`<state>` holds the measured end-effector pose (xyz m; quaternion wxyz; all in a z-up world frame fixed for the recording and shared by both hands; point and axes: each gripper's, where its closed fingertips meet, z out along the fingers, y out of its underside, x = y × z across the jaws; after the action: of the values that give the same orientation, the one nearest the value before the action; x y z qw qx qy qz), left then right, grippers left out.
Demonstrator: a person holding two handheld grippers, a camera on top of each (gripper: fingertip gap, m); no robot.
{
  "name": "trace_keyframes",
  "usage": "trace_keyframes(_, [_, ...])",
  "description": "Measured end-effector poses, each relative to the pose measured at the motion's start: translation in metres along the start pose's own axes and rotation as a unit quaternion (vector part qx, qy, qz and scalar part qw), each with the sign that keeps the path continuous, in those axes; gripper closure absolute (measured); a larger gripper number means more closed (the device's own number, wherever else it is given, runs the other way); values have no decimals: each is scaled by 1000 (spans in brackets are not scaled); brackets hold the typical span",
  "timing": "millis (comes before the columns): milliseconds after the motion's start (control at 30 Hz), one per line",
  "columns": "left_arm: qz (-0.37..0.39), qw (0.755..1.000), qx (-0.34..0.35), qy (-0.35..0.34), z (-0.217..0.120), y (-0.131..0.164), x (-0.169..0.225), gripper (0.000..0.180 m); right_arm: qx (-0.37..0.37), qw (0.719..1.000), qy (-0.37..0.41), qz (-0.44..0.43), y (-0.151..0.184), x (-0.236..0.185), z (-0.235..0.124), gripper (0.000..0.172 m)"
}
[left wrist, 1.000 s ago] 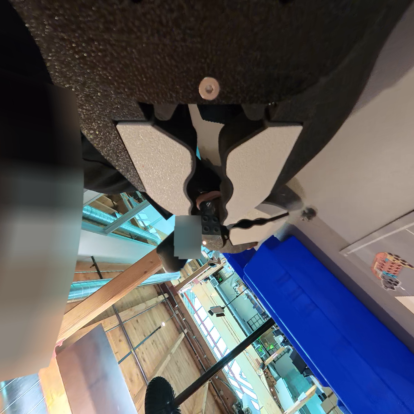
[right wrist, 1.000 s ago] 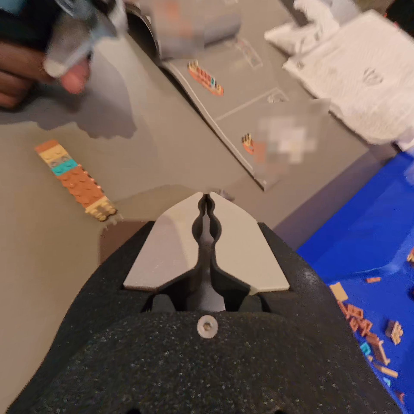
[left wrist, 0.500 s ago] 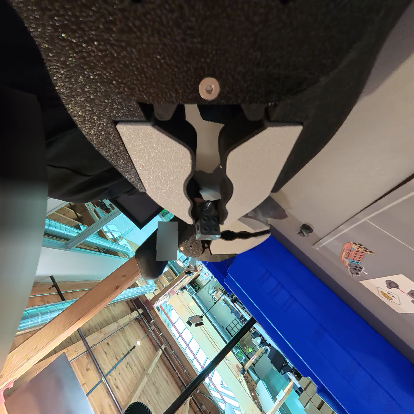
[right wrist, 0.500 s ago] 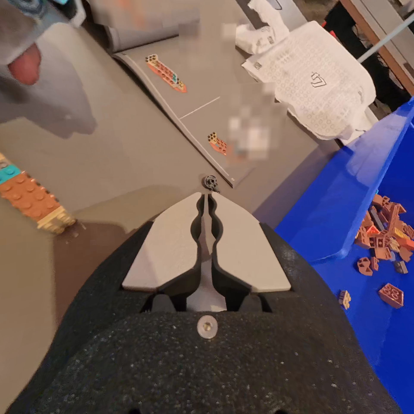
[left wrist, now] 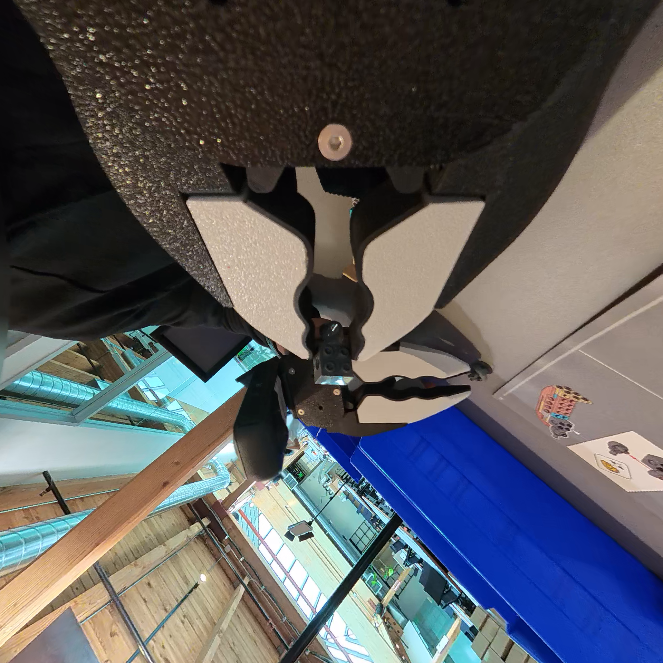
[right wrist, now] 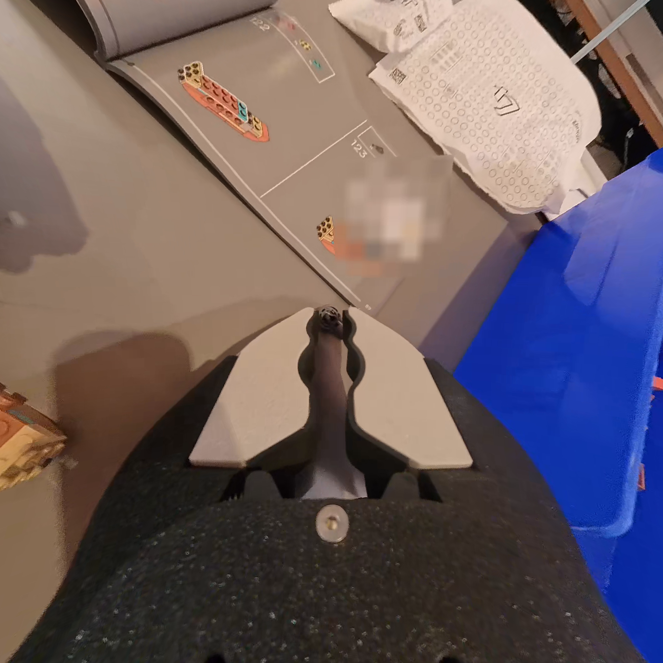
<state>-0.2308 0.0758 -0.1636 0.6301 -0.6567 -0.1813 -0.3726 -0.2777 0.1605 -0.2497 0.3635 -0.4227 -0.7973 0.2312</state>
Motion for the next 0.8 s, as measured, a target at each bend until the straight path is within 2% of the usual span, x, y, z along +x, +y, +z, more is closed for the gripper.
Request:
trace_keyframes(100, [3,1000,-3,-1,0,1,0,163,-6,1000,-10,5,2,-2,3,167])
trace_keyframes(233, [10,1000,-6,-6,0,1,0,163,-3,1000,-19,1,3,-2,2,167])
trace_keyframes(333, [27,999,-11,-22,-1,2,-3,163,38,998,-56,7,-6,-11,-5,167])
trace_keyframes(400, [43,998,-15,-35,-1,1,-6,163,98,989,-113,22,-22,-23,-19,167])
trace_keyframes(467, [50,998,-13,-39,-2,0,-7,163,162,967,-185,66,-41,-35,-39,168])
trace_keyframes(600, [42,998,-10,-37,-3,-1,-8,163,257,894,-325,173,-68,-44,-78,168])
trace_keyframes(700, [46,999,-11,-25,-2,0,-4,163,295,847,-381,224,-77,-42,-94,167])
trace_keyframes(800, [53,999,-13,-4,1,2,3,163,304,811,-428,258,-80,-46,-101,168])
